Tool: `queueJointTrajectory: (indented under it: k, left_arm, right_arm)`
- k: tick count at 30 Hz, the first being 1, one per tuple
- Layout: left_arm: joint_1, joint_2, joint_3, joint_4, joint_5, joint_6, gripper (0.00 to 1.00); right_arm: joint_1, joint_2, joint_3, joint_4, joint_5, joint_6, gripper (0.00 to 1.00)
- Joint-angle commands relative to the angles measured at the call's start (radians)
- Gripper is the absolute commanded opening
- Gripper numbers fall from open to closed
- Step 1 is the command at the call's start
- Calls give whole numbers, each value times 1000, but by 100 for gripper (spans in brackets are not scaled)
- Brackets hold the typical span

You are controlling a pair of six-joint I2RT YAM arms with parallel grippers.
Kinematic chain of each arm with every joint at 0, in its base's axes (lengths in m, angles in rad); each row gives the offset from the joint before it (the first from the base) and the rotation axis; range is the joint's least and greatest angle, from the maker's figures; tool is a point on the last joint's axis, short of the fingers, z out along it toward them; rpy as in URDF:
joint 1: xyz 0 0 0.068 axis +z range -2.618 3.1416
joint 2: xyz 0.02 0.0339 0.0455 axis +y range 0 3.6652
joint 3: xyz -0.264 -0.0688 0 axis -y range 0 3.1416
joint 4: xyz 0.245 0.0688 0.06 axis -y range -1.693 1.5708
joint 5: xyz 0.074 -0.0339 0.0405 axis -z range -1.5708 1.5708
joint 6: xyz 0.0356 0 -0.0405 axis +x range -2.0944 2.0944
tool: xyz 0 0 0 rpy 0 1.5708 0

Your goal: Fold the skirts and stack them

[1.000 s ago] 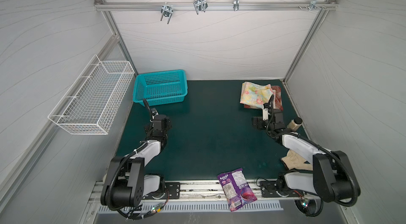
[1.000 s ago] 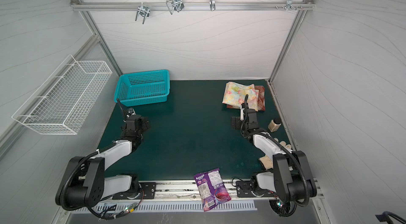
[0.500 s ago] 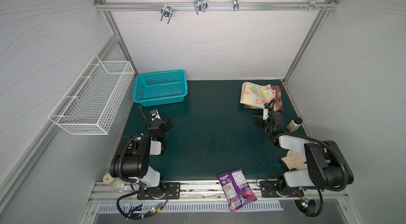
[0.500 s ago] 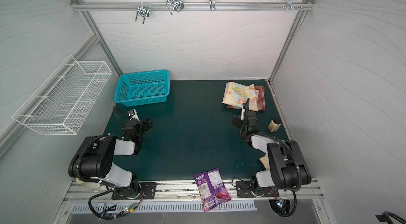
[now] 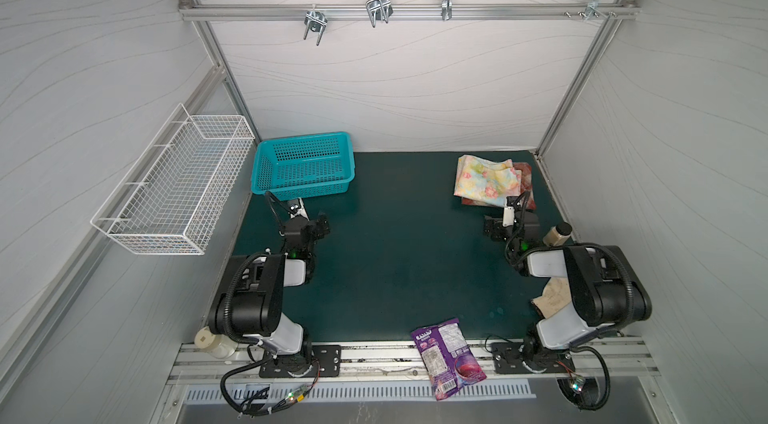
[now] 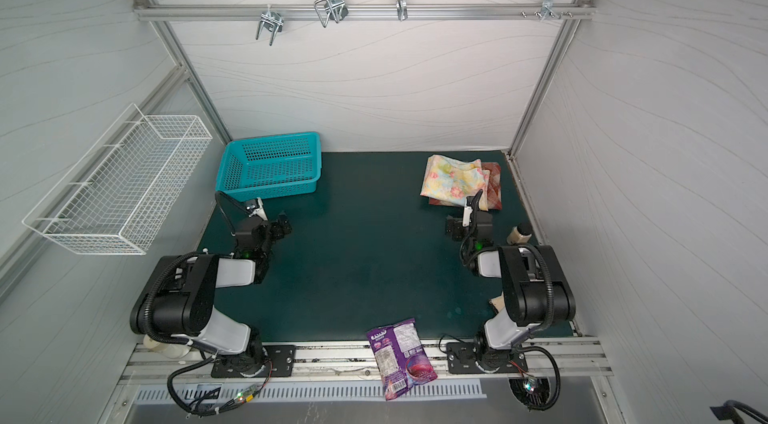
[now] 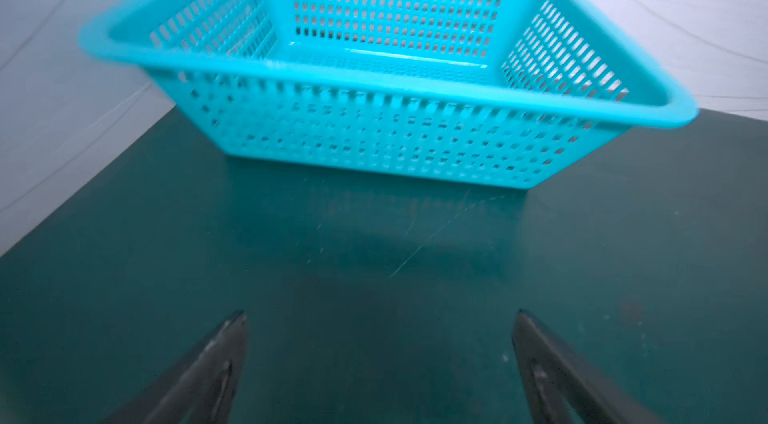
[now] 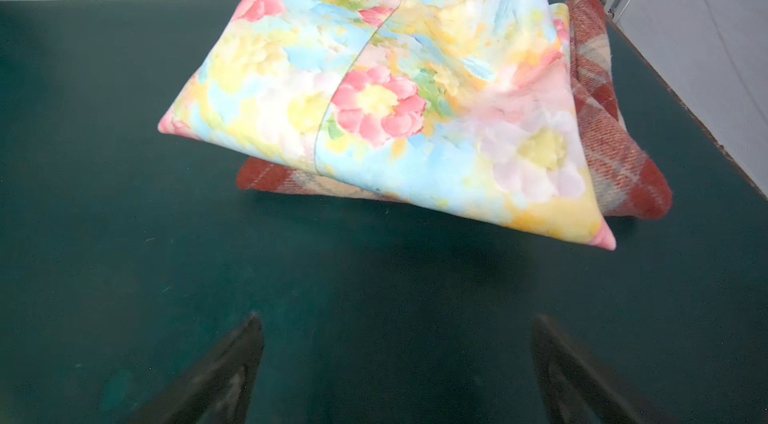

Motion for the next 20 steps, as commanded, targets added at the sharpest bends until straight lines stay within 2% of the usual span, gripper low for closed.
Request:
queueJointTrajectory:
  k: [1, 20]
  left_arm:
    - [-10, 12, 24, -19, 11, 39, 99]
    - [-10, 12, 25, -18, 11, 39, 99]
  right_arm:
    - [-2, -4, 10, 35, -23, -1, 99]
    - [-4, 2, 13, 36, -28, 1, 99]
